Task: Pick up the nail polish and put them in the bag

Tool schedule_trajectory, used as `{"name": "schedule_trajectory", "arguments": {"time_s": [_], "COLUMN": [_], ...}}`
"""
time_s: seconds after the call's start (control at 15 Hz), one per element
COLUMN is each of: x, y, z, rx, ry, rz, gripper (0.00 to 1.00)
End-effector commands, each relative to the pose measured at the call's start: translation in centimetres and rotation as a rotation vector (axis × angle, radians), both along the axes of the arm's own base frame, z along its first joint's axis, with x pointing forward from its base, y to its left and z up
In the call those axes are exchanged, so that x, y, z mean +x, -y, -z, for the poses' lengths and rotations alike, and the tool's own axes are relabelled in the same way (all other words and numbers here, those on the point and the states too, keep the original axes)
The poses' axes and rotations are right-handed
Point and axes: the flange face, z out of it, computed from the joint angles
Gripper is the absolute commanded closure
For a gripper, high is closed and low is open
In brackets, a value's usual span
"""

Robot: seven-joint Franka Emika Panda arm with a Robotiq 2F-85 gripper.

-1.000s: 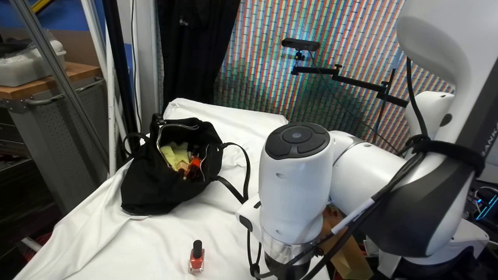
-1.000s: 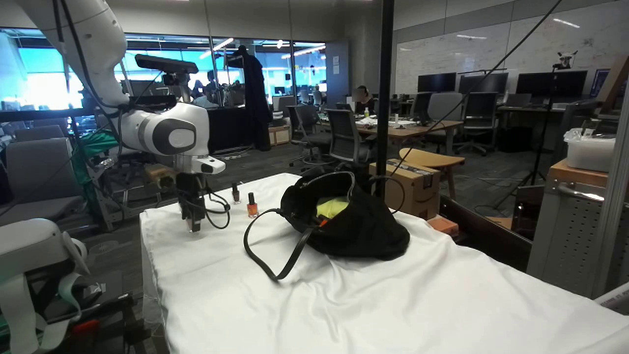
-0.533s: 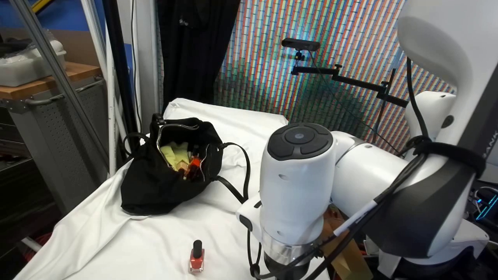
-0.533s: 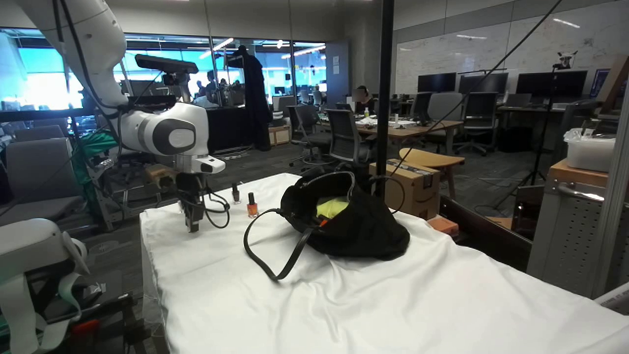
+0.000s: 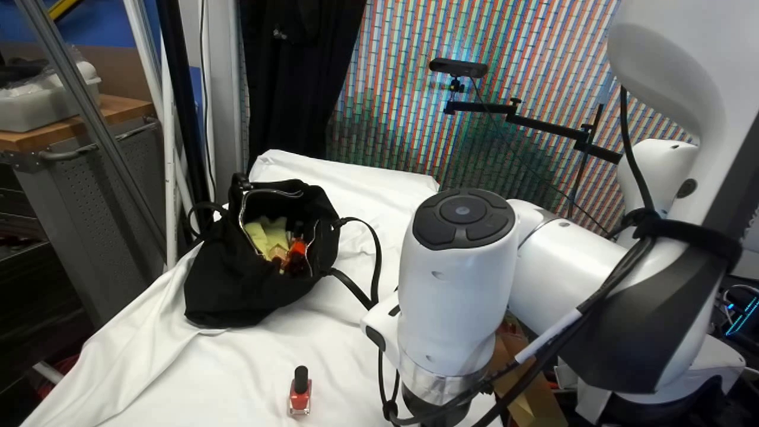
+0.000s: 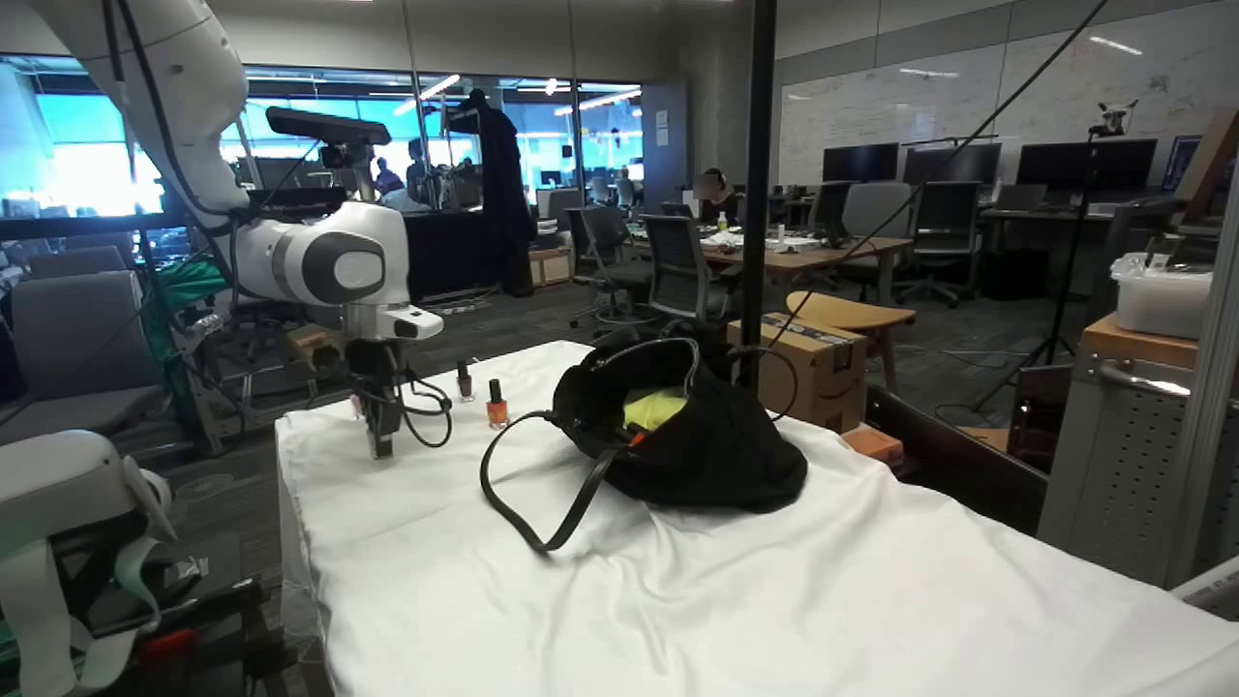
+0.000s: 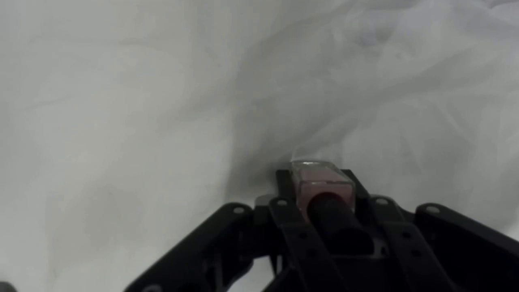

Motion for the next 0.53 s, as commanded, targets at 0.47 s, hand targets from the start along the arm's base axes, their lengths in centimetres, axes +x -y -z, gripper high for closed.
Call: {"name": "schedule_trajectory", "arguments": {"time_s": [0.47], "x": [3.0], "y": [6.1], "z": [-6.5], "rx": [-0.062], "ry": [0.100], "rz": [0.041], "gripper": [0.80]}}
